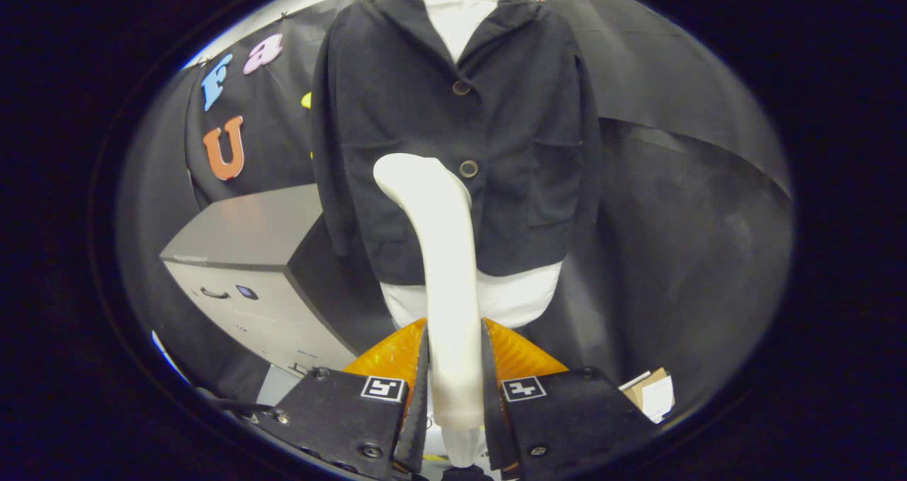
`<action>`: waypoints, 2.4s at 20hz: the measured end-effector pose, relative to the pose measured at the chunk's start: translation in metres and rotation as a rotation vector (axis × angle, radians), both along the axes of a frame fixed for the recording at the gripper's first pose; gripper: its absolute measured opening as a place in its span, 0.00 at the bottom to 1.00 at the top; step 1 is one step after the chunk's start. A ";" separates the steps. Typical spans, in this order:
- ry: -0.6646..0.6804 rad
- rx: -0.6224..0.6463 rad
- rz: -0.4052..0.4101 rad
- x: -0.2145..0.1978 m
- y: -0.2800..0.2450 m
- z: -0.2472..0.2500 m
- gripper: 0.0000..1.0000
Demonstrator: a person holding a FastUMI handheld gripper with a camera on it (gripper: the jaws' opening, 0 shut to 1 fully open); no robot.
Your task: Iron the clothes twice with a garment steamer, once on the left side and once on the right side.
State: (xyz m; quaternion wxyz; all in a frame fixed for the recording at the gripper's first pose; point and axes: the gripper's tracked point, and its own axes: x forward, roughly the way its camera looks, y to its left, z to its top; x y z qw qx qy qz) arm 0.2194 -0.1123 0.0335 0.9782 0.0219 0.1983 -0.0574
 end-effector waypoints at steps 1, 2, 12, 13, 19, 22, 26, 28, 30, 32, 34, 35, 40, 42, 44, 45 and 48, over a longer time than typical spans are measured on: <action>-0.017 0.008 -0.008 -0.006 -0.007 0.010 0.37; -0.034 0.018 -0.016 -0.011 -0.014 0.020 0.37; -0.263 0.128 -0.086 -0.013 -0.081 0.151 0.37; -0.290 0.134 -0.092 -0.009 -0.087 0.166 0.37; -0.406 0.158 -0.111 0.018 -0.109 0.243 0.36; -0.450 0.164 -0.124 0.032 -0.110 0.269 0.36; -0.463 0.124 -0.139 0.054 -0.105 0.283 0.36; -0.456 0.100 -0.143 0.063 -0.100 0.284 0.37; -0.456 0.079 -0.151 0.069 -0.098 0.284 0.36; -0.449 0.064 -0.163 0.072 -0.098 0.279 0.36; -0.441 0.059 -0.169 0.075 -0.097 0.274 0.36; -0.435 0.058 -0.171 0.075 -0.097 0.269 0.37; -0.400 0.044 -0.179 0.076 -0.099 0.251 0.37; -0.381 0.034 -0.181 0.077 -0.098 0.241 0.37; -0.363 0.036 -0.183 0.073 -0.098 0.228 0.37; -0.354 0.037 -0.183 0.069 -0.098 0.223 0.37; -0.329 0.024 -0.184 0.070 -0.095 0.207 0.37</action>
